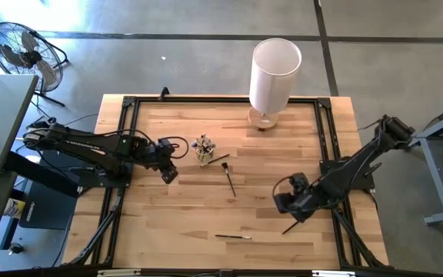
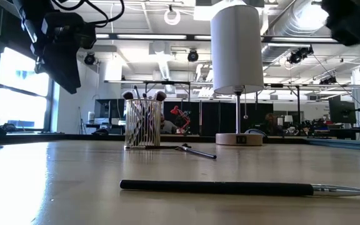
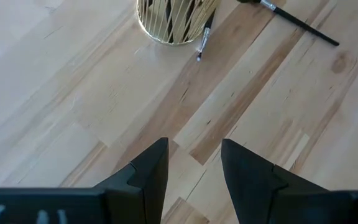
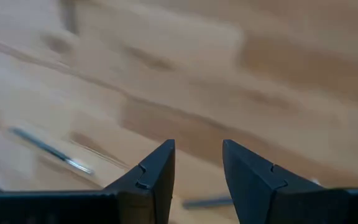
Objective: Put items in baskets/containers
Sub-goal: Put the black foundation brush into the yellow holder
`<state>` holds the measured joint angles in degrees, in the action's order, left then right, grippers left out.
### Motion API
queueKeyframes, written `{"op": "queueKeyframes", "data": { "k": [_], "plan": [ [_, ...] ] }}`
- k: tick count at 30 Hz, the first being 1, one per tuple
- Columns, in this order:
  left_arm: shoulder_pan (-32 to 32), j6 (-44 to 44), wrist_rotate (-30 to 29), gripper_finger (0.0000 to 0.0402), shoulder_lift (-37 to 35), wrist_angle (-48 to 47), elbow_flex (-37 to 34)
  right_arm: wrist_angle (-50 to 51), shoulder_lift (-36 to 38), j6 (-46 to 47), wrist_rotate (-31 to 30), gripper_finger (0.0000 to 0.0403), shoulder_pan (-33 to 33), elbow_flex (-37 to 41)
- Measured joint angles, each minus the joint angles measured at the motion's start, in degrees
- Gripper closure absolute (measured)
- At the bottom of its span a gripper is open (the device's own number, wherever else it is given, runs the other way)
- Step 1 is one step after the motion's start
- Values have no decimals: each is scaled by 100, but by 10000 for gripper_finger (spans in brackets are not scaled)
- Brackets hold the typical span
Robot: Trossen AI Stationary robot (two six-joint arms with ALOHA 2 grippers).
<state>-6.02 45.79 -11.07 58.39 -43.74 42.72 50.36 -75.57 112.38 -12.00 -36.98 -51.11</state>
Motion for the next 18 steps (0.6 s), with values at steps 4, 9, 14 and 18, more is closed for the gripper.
{"op": "queueKeyframes", "data": {
  "k": [4, 9, 14, 18],
  "plan": [
    [0, -222, 33, 254, 0, 4, 0, 120, -274, 797, 831, 274, -110, 147],
    [0, -638, 158, 254, 0, 1, 0, 388, -465, 1171, 1627, 268, -106, 326],
    [0, -1005, 160, 254, 0, 2, 0, 305, -470, 1611, 2333, 263, -106, 640],
    [0, -1230, 151, 254, 0, 2, 0, -115, -470, 1721, 2539, 263, -51, 951]
  ]
}}
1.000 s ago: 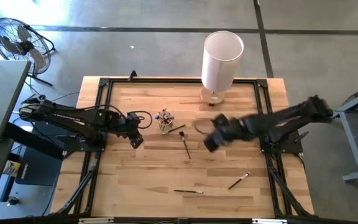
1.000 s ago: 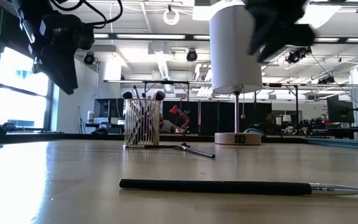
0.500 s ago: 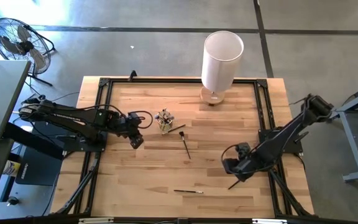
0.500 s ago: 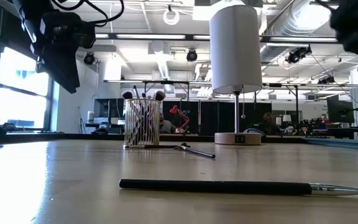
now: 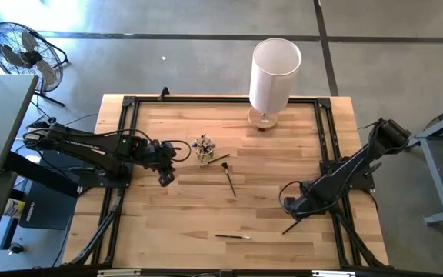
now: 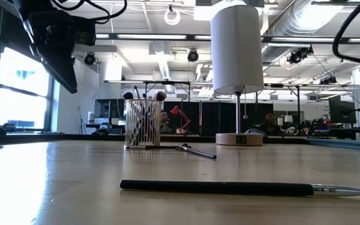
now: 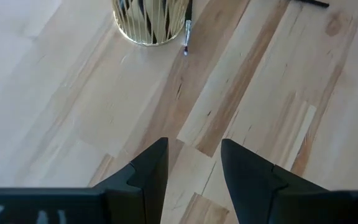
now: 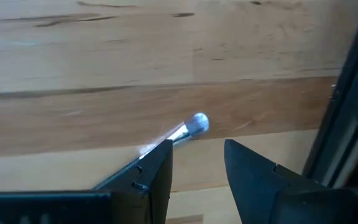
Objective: Put items in baskets/containers
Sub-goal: Put the black foundation brush into the yellow holder
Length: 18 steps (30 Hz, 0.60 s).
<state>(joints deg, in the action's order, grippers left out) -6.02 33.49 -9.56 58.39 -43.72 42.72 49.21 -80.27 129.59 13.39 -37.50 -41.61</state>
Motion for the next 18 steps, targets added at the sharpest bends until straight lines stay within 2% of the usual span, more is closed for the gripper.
{"op": "queueKeyframes", "data": {
  "k": [5, 18],
  "plan": [
    [0, -300, -2, 254, 0, -2, 0, -692, 0, 117, 28, 262, 0, 356],
    [0, -375, -63, 254, 0, -7, 0, -1463, 22, 201, 240, 263, 272, 902]
  ]
}}
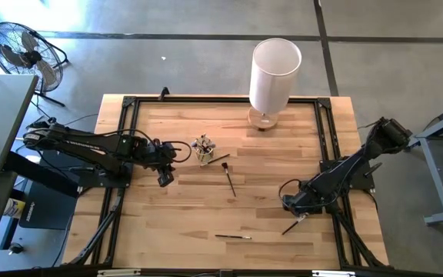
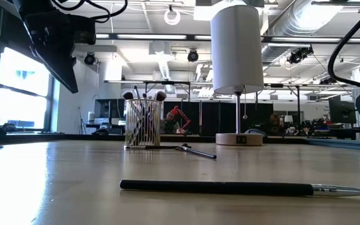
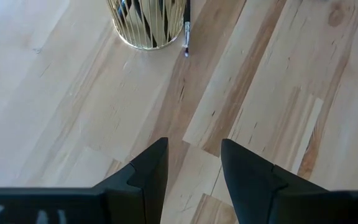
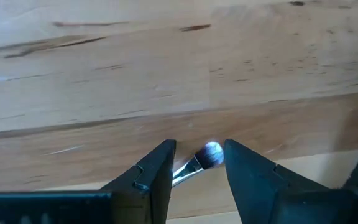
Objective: Put items in baskets/containers
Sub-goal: Put the black foundation brush into the yellow holder
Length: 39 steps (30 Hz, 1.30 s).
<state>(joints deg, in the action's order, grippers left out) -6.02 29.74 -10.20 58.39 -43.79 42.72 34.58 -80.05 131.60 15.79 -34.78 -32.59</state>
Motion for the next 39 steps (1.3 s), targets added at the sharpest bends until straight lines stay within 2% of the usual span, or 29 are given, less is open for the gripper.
{"op": "queueKeyframes", "data": {
  "k": [7, 17, 25, 29, 32, 39],
  "plan": [
    [0, 2, -58, 254, 0, 0, 0, -64, 0, -114, -190, 283, -1, 52],
    [2, 3, -206, 254, 0, 40, 0, -129, -7, -346, -546, 394, 1, 49],
    [2, 4, -251, 254, 0, 57, 0, -101, -14, -711, -851, 401, 160, 24],
    [2, 4, -258, 254, -1, 69, 0, -37, -30, -1010, -1584, 402, 259, -133],
    [2, 2, -258, 254, -2, 124, 0, -43, -51, -1378, -2566, 402, 384, -254],
    [4, -103, -255, 254, -4, 421, 0, -596, -42, -3046, -4321, 403, 950, -722]
  ]
}}
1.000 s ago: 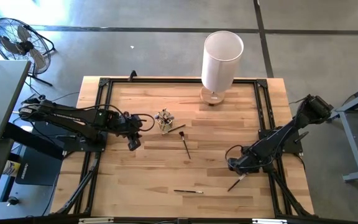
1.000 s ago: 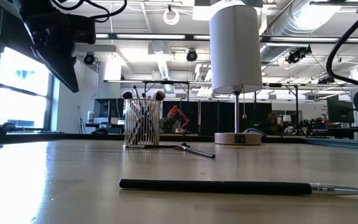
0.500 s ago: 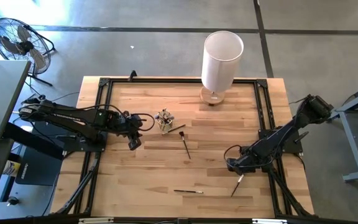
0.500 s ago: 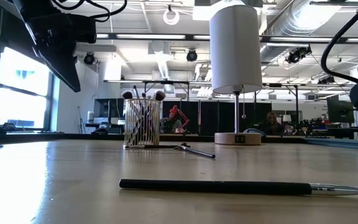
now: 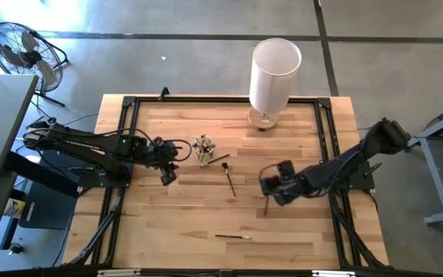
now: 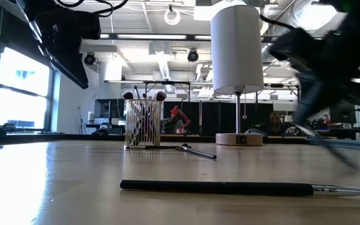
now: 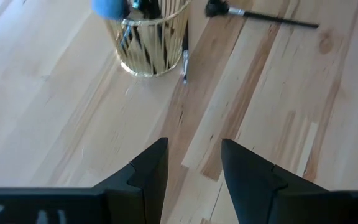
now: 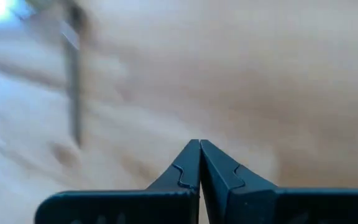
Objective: Put items in baskets/containers
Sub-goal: Put the black foundation brush into the yellow holder
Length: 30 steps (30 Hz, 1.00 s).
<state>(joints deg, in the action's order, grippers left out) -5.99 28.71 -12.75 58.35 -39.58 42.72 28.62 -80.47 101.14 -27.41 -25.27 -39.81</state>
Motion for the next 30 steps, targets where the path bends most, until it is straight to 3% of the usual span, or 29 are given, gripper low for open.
{"op": "queueKeyframes", "data": {
  "k": [5, 10, 14, 18, 23, 30],
  "plan": [
    [1, 0, 21, 254, 0, 62, 0, -527, 7, -1688, -723, 403, 470, -418],
    [1, 2, 34, 254, 0, 58, 0, -1337, 9, -3432, -745, 403, 977, -752],
    [1, 2, 36, 254, 0, 58, 0, -1774, 11, -4307, -692, 403, 1286, -950],
    [1, 2, 58, 254, 0, 55, 0, -1907, 17, -4727, -385, 403, 1522, -1085],
    [1, 2, 63, 254, 0, 53, 0, -1850, -75, -4612, 273, 403, 1763, -1091],
    [1, 2, 54, 254, 4, 49, 0, -1467, -816, -5088, 593, 403, 1785, -1729]
  ]
}}
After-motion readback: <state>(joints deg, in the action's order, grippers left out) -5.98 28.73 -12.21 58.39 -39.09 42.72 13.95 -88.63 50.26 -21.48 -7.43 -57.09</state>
